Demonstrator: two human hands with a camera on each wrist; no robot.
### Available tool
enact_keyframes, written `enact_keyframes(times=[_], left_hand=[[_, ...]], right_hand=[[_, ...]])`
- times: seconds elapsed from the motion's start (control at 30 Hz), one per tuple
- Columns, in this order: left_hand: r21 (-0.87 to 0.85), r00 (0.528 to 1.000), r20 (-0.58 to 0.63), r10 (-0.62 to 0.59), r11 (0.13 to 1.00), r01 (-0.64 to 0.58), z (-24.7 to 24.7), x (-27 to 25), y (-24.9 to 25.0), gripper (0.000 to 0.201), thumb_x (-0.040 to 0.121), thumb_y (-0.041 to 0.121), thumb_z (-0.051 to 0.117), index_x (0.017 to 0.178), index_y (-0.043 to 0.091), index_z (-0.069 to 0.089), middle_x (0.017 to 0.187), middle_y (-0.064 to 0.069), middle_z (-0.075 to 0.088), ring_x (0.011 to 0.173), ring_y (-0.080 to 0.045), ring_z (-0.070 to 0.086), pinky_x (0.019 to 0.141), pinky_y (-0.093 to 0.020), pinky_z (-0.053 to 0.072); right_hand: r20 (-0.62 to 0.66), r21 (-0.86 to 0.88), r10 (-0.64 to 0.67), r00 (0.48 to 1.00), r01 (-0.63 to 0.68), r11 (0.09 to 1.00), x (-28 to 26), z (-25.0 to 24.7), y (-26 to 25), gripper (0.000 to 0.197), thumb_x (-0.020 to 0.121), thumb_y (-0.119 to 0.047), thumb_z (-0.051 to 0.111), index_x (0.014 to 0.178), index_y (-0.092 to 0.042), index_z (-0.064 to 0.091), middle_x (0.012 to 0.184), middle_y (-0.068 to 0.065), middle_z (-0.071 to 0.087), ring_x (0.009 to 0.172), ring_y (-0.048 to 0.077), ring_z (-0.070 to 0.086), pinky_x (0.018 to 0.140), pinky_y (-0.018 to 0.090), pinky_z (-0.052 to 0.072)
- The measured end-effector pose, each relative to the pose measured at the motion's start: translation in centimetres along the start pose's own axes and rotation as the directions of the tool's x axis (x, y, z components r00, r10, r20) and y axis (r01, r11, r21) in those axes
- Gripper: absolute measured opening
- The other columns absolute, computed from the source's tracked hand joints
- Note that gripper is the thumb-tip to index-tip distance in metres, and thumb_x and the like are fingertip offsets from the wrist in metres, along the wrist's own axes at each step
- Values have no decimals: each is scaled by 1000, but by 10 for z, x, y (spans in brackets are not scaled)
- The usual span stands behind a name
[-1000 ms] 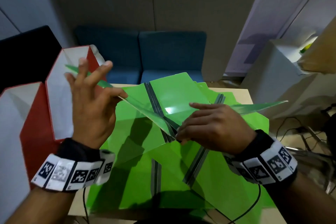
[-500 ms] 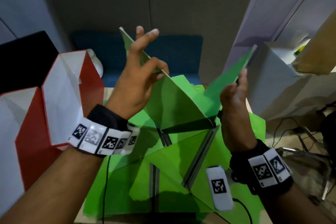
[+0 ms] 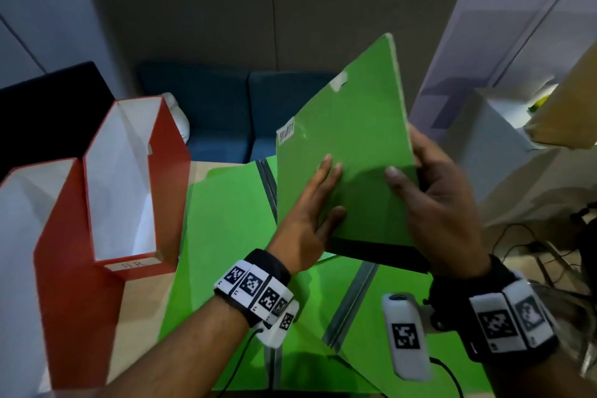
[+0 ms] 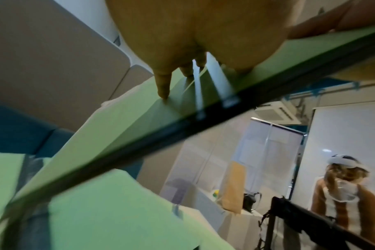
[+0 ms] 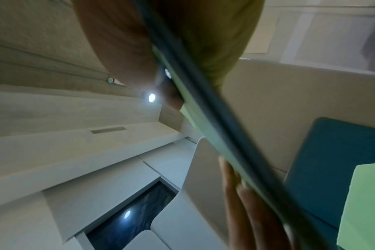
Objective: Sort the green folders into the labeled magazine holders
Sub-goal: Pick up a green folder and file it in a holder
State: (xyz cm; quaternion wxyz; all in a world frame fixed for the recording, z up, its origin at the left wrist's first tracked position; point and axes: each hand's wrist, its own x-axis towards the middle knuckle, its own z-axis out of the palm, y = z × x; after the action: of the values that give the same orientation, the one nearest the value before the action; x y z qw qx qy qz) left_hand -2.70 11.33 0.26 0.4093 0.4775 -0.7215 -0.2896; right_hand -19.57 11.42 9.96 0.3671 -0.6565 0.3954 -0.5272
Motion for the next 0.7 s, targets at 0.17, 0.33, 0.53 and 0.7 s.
enact_keyframes(times=[0.17, 0.33, 0.53, 0.7], left_hand=[[142, 958, -120, -259, 951, 275, -18, -17, -43, 61, 97, 48, 35, 150, 43, 5, 159, 21, -6, 145, -4, 6, 114, -44, 19], [-246, 664, -386, -641, 765, 596, -56, -24, -76, 64, 97, 46, 45, 152, 20, 23, 158, -4, 23, 144, -21, 25, 118, -43, 22], [-777, 473, -426, -771, 579, 246, -108, -25, -74, 57, 95, 26, 59, 143, 16, 28, 127, -14, 53, 107, -27, 61, 70, -39, 60], [-644, 450, -639, -623, 754, 129, -146, -39, -53, 41, 93, 12, 63, 127, 21, 42, 115, -6, 53, 93, -19, 60, 64, -27, 54]], right_hand=[[-126, 292, 46, 991, -7, 956, -1, -31, 9, 62, 85, -5, 55, 143, -18, 37, 142, 9, 50, 129, 28, 49, 106, 56, 38], [-226, 424, 210, 951, -98, 900, 0, -43, 54, 81, 68, -35, 80, 139, -44, 41, 147, 5, 44, 138, 33, 35, 111, 56, 29], [-189, 377, 347, 919, -258, 890, 3, -12, 114, 64, 87, -6, 53, 141, -37, 38, 136, 4, 57, 121, 23, 56, 95, 36, 50], [-86, -10, 371, 925, -373, 928, 8, 22, 156, 73, 85, -30, 66, 147, -38, 28, 152, 12, 35, 136, 32, 37, 110, 52, 34]])
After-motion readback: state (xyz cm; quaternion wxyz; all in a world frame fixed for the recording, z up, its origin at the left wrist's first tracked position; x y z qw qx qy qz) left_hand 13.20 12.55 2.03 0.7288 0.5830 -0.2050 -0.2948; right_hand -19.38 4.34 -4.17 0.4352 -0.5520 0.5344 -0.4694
